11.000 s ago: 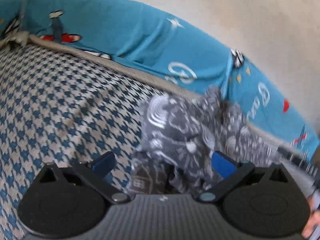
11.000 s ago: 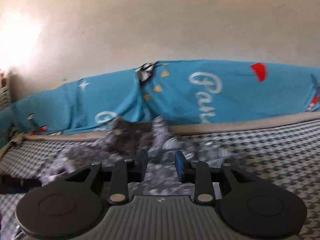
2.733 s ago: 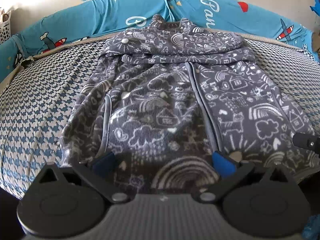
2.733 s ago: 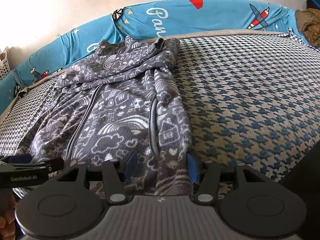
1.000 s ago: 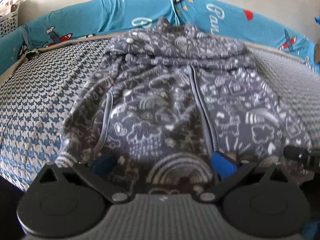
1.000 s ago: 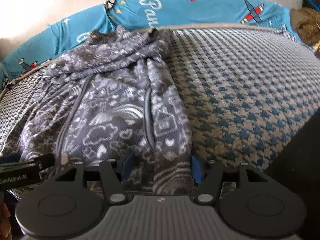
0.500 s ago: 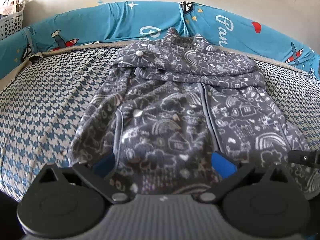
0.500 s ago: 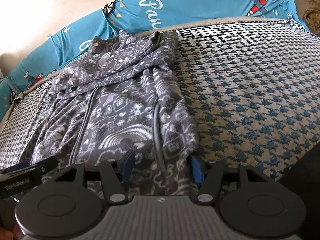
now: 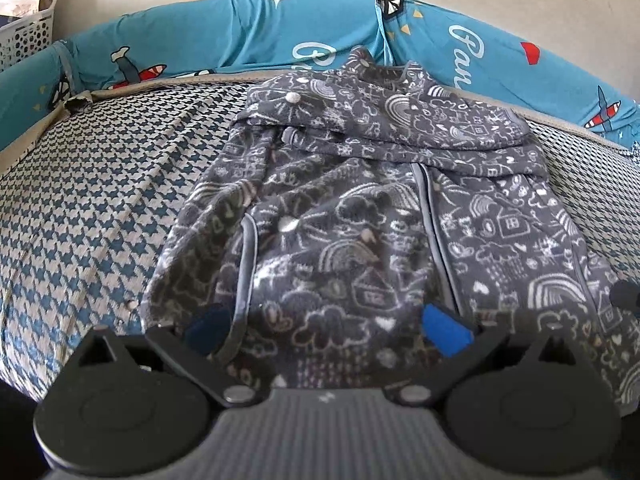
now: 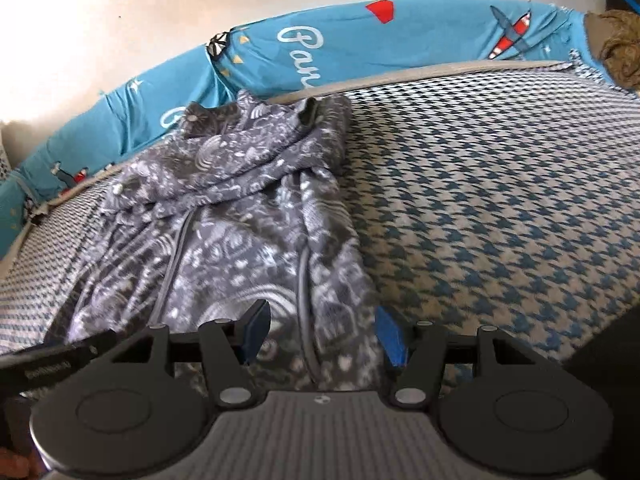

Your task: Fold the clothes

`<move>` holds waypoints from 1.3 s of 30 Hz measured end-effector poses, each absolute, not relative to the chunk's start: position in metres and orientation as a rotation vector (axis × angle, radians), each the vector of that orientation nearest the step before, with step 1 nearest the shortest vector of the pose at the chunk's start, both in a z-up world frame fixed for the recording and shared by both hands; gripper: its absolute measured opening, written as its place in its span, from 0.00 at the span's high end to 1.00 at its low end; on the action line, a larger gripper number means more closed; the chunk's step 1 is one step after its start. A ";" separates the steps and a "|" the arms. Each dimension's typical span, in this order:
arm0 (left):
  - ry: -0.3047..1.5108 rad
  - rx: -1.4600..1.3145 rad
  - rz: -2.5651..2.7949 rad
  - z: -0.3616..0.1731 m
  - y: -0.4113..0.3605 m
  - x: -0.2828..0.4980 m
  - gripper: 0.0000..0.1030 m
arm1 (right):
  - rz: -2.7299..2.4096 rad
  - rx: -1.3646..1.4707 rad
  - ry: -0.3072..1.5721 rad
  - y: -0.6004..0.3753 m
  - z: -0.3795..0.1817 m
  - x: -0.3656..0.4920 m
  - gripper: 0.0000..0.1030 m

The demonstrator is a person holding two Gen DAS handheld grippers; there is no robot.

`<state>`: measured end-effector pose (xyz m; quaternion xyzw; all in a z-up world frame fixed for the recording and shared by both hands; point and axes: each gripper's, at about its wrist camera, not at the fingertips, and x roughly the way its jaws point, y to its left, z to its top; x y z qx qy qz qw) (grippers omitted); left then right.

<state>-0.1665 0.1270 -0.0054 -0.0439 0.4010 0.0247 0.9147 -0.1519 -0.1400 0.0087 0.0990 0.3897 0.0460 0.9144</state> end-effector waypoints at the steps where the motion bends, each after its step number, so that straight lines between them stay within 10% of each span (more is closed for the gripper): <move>1: 0.826 -0.088 0.049 -0.005 0.127 -0.165 0.00 | 0.105 0.211 0.804 -0.140 0.009 -0.149 0.44; 39: 0.833 -0.111 -0.006 0.010 0.188 -0.061 0.00 | 0.179 0.519 0.817 -0.164 -0.006 0.019 0.44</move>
